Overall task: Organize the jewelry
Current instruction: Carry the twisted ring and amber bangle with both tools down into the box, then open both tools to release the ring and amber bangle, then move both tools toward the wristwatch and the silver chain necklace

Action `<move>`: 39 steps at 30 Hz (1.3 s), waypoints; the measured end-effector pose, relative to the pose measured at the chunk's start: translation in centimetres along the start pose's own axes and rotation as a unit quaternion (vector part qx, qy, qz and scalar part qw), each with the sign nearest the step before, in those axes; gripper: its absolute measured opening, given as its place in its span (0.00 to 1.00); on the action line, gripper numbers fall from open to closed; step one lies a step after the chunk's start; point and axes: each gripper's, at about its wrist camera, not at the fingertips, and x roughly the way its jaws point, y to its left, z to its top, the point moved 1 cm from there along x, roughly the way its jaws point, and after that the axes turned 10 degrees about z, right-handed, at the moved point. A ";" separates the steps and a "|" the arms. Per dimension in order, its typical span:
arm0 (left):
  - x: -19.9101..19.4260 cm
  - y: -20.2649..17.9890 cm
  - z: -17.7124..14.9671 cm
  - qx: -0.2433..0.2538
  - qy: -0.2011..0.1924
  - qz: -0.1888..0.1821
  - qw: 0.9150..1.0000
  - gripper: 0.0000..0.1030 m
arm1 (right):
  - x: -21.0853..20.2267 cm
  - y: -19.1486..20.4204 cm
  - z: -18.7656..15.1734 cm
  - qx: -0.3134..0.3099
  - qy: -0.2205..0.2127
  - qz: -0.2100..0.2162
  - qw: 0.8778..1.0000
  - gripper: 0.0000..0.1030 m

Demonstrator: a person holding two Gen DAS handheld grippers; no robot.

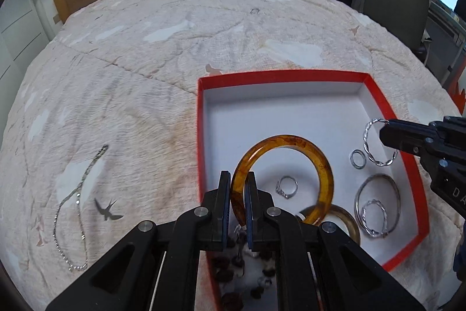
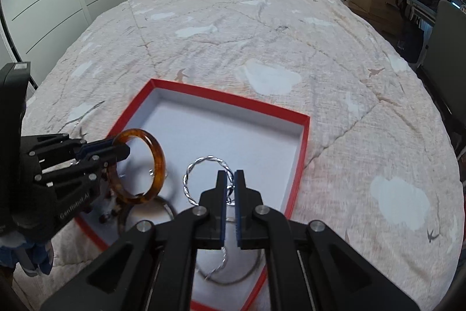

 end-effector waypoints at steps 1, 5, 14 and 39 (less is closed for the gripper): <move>0.4 -0.2 0.1 0.001 0.002 0.000 1.000 0.09 | 0.4 -0.3 0.2 0.000 0.003 -0.001 1.000 0.04; 1.3 -0.6 0.2 0.004 0.005 0.003 1.000 0.10 | 2.2 -0.6 0.2 -0.010 0.020 -0.006 1.000 0.04; 1.9 -0.7 0.2 0.004 0.016 0.002 1.000 0.11 | 4.3 -1.1 -0.4 -0.015 0.050 -0.018 0.998 0.06; -9.9 4.3 -2.4 -0.035 -0.060 -0.013 0.997 0.45 | -6.9 4.6 -1.5 -0.005 -0.012 -0.033 0.999 0.23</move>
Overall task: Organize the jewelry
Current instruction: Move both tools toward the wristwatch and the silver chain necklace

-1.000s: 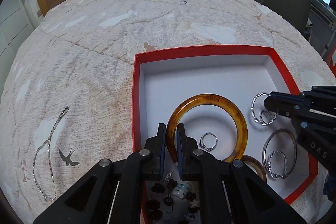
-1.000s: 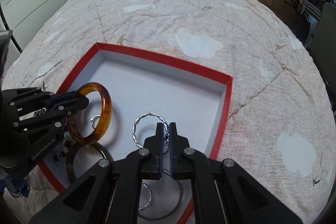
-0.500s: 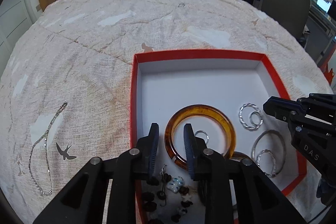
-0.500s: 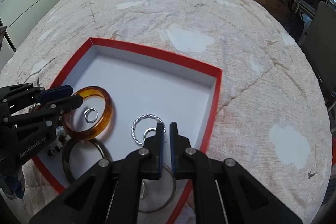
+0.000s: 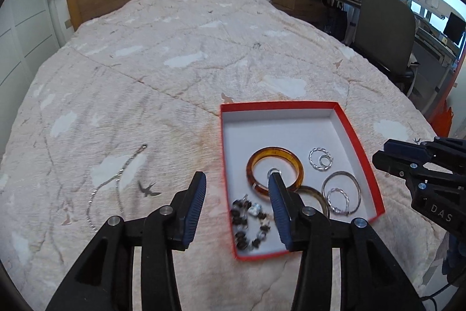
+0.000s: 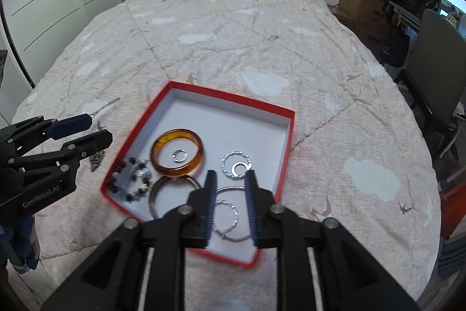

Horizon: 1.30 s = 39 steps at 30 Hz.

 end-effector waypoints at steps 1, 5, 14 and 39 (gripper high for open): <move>-0.8 0.4 -0.3 -0.001 -0.004 0.004 1.000 0.46 | -0.6 0.4 -0.1 0.000 -0.004 0.001 1.000 0.23; -3.7 2.5 -1.4 -0.008 -0.019 0.017 1.000 0.48 | -2.9 2.8 -0.5 -0.005 -0.017 0.006 1.000 0.23; -8.4 6.6 -3.9 -0.024 -0.041 0.044 0.998 0.48 | -6.5 8.8 -1.3 -0.035 -0.034 0.026 0.998 0.24; -1.5 19.4 -8.9 -0.097 0.025 0.079 0.992 0.47 | 4.2 18.2 -0.4 -0.091 0.036 0.120 0.988 0.24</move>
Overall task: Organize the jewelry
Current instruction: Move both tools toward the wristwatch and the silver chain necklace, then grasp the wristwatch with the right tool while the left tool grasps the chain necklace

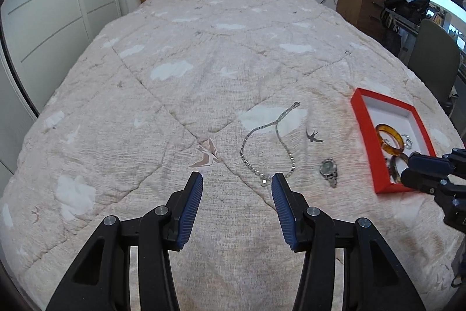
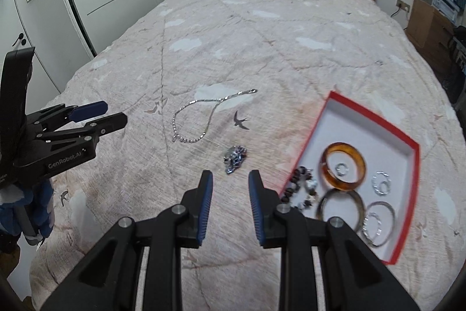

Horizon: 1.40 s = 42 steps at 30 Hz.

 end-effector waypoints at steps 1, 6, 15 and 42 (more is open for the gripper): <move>0.8 0.1 0.1 -0.002 0.005 -0.002 1.000 0.47 | 1.0 -0.2 0.1 0.002 0.006 0.003 1.000 0.24; 4.9 -0.1 0.5 -0.011 0.029 -0.015 0.999 0.47 | 5.1 -0.7 0.7 0.015 0.028 0.007 0.999 0.24; 9.9 -1.0 1.0 -0.011 0.059 -0.029 0.998 0.39 | 9.6 -2.2 1.0 0.048 0.051 -0.003 0.998 0.24; 11.9 -1.6 1.5 0.006 0.061 -0.040 0.997 0.04 | 13.3 -2.1 1.2 0.054 0.053 0.008 0.997 0.19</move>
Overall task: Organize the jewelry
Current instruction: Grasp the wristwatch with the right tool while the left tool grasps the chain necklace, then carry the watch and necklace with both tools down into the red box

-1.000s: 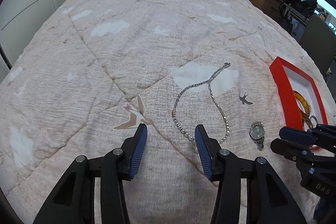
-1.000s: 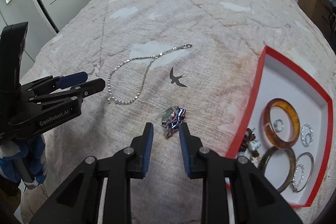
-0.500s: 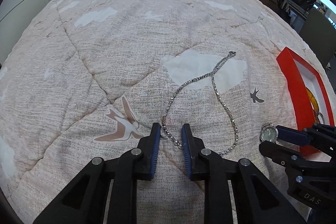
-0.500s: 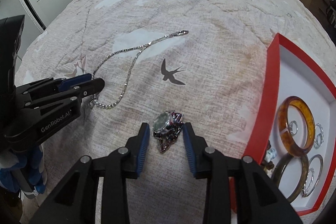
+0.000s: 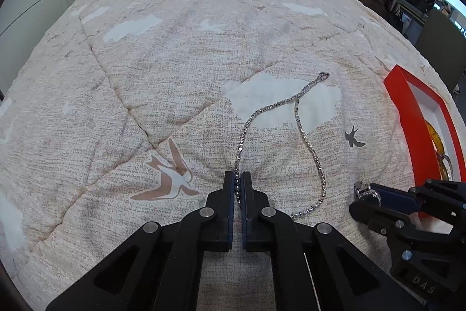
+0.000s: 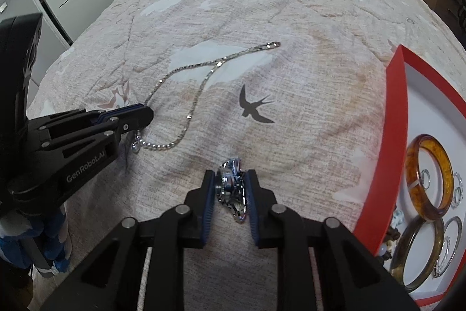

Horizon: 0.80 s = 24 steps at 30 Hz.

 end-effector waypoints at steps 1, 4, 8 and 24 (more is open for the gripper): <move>-0.2 0.0 0.0 -0.003 -0.002 0.001 1.000 0.04 | -0.1 0.2 -0.1 -0.004 -0.001 0.002 1.000 0.19; -1.2 0.3 0.2 -0.005 -0.010 0.003 1.000 0.04 | -0.9 0.7 -0.4 -0.009 -0.011 0.009 1.000 0.19; -2.8 0.6 0.4 -0.010 -0.016 0.001 1.000 0.03 | -2.6 1.2 -0.7 -0.010 -0.027 0.023 0.999 0.19; -12.8 -1.5 1.0 -0.004 -0.062 -0.001 0.998 0.03 | -13.0 2.6 -3.5 -0.016 -0.085 0.032 0.996 0.19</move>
